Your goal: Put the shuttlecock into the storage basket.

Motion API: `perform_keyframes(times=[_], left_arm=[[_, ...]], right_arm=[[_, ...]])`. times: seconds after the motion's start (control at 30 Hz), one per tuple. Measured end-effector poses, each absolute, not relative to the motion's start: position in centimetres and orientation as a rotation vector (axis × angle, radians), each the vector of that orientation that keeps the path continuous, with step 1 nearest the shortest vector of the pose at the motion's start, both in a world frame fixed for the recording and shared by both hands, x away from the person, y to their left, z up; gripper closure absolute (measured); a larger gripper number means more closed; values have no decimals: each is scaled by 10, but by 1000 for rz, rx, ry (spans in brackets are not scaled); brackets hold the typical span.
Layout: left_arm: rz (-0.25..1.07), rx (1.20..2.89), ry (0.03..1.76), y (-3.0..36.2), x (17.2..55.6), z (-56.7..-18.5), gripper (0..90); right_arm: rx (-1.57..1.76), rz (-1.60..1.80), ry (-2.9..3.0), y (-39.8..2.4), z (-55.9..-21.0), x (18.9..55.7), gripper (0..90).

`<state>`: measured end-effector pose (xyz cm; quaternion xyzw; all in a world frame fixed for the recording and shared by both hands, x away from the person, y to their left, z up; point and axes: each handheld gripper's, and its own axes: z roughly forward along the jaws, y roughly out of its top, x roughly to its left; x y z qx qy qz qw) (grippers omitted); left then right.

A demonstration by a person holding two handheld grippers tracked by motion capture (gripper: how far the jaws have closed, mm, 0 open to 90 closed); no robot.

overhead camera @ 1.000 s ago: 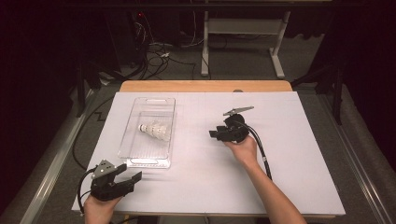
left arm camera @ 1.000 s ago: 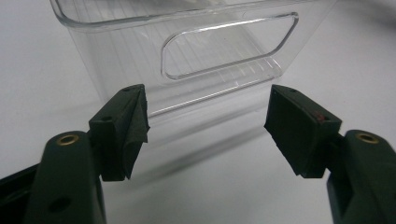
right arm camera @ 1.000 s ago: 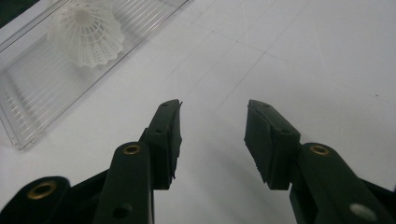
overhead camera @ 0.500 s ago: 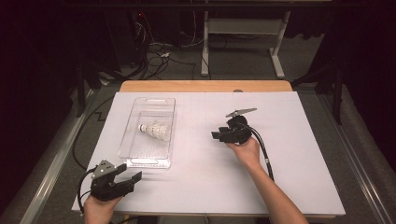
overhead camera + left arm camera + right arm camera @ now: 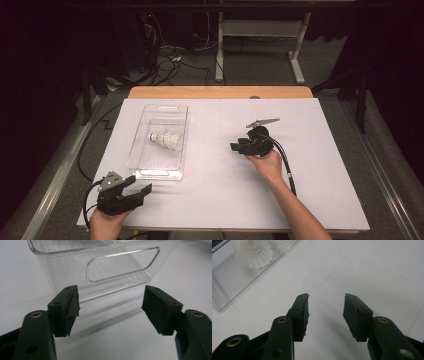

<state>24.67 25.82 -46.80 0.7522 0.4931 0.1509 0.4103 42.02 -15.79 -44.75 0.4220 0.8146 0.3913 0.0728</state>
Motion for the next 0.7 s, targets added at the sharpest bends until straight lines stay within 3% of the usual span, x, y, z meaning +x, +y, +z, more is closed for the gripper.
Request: perform_keyframes(times=[0.7], left_arm=[[378,1886,1249,261,246,-468,307]], right_arm=[[1266,1177,2430,-171,-447,412,548]])
